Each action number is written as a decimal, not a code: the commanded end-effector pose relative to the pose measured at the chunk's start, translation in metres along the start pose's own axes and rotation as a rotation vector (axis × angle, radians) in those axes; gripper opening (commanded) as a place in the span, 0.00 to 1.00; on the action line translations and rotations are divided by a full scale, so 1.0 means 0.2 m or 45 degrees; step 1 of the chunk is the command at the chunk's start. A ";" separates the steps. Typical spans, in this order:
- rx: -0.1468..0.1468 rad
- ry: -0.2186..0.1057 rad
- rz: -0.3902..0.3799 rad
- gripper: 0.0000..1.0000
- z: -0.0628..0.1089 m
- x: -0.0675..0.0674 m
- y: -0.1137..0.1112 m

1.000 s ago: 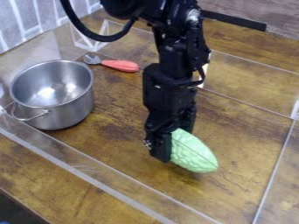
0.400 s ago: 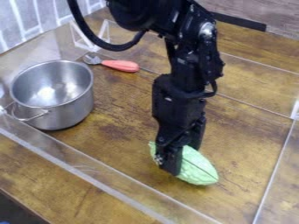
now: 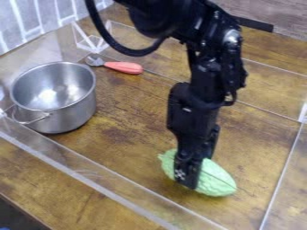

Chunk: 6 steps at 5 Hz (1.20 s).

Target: Put the green object in the silver pot

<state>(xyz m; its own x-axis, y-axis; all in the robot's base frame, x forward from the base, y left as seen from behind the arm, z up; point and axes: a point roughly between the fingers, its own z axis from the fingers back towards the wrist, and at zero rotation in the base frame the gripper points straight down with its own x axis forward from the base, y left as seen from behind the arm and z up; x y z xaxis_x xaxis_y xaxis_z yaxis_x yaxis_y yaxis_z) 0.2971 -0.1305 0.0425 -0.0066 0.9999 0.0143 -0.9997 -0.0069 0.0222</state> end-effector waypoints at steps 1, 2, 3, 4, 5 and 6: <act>-0.055 0.018 -0.006 0.00 0.08 -0.03 -0.06; -0.055 0.012 0.007 0.00 0.08 -0.05 -0.10; -0.052 0.001 0.029 1.00 0.04 -0.09 -0.10; -0.053 -0.008 0.051 1.00 0.02 -0.13 -0.10; -0.056 -0.017 0.016 0.00 0.02 -0.14 -0.12; -0.058 -0.025 -0.022 0.00 0.01 -0.15 -0.13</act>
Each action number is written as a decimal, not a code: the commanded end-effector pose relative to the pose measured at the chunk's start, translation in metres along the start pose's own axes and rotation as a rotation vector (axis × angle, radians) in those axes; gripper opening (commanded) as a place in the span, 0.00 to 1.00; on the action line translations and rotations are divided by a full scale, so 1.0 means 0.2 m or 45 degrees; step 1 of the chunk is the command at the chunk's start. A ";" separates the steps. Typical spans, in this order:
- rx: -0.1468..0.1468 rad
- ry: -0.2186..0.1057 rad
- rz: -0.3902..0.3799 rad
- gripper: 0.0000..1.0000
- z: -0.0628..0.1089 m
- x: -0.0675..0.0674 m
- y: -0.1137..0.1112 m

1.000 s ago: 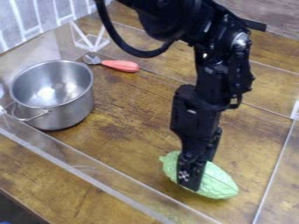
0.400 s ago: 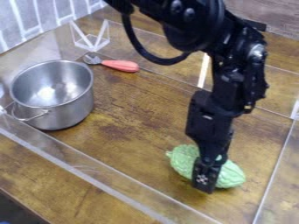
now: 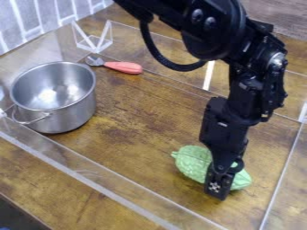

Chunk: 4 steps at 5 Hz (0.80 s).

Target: Put the green object in the silver pot

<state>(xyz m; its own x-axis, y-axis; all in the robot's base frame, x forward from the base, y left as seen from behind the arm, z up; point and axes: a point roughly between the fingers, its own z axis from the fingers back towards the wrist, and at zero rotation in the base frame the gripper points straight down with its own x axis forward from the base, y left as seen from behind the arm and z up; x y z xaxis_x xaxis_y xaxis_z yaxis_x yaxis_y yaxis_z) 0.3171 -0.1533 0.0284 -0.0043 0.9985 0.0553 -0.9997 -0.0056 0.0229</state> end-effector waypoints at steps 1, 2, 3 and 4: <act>-0.064 0.018 -0.057 0.00 0.08 -0.04 -0.04; -0.067 0.010 -0.067 0.00 0.13 0.01 -0.02; -0.069 0.002 -0.076 0.00 0.18 0.06 0.00; -0.067 -0.003 -0.020 0.00 0.16 0.04 -0.01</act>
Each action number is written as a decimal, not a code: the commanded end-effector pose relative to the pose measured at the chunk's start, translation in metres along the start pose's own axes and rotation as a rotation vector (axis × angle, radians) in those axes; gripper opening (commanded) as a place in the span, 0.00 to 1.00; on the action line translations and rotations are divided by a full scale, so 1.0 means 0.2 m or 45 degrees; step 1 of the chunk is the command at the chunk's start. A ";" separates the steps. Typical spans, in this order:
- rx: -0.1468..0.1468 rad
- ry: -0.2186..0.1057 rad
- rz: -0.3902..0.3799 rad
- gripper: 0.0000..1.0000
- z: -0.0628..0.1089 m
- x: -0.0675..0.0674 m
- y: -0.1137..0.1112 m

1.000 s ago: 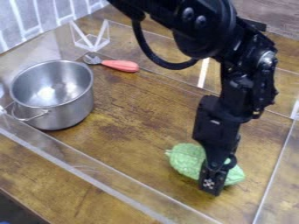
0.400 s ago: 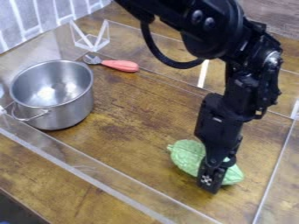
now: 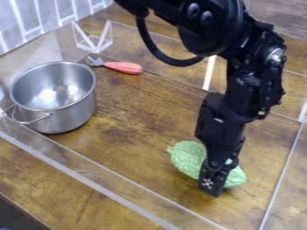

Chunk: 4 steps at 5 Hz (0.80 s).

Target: Put the green object in the silver pot

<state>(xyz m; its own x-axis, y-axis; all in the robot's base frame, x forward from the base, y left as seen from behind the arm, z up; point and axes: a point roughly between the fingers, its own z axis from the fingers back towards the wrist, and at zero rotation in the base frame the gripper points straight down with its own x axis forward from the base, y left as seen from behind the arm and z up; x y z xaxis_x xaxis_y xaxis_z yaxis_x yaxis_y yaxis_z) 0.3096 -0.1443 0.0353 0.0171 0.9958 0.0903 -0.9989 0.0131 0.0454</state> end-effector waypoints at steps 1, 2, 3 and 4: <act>-0.093 0.032 0.072 0.00 0.09 -0.01 -0.04; -0.091 0.022 0.137 0.00 0.06 -0.02 -0.04; -0.095 0.007 0.181 0.00 0.06 -0.02 -0.07; -0.094 -0.009 0.226 0.00 0.06 -0.02 -0.11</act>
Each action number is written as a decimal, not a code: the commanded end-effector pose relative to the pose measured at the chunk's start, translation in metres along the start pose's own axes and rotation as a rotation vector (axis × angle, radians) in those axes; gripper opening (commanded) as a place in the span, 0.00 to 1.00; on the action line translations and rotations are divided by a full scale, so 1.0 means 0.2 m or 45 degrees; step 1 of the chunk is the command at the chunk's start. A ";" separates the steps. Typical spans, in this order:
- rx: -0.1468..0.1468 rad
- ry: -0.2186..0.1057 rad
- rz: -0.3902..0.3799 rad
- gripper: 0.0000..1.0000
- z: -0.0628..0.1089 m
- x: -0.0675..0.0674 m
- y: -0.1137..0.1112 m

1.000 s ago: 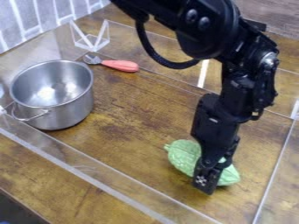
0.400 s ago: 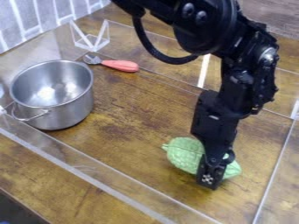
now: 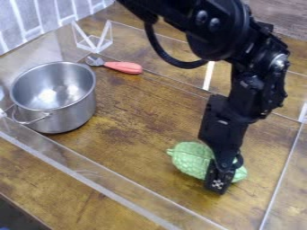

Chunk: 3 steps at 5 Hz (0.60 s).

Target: Put the green object in the silver pot

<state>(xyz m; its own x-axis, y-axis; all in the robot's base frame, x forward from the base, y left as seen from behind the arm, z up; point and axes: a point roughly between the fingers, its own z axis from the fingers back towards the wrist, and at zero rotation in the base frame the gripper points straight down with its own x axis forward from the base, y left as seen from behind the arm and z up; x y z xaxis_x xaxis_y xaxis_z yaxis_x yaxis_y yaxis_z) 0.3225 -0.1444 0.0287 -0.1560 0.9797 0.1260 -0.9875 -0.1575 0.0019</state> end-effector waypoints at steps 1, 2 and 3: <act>-0.065 0.021 -0.010 0.00 0.08 0.01 -0.03; -0.072 0.007 -0.025 0.00 0.07 0.04 -0.03; -0.075 -0.008 -0.006 0.00 0.08 0.01 -0.04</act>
<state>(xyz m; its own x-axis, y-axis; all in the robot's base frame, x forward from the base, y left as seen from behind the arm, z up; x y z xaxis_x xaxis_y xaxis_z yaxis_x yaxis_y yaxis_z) 0.3219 -0.1380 0.0281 -0.1496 0.9755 0.1615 -0.9886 -0.1504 -0.0068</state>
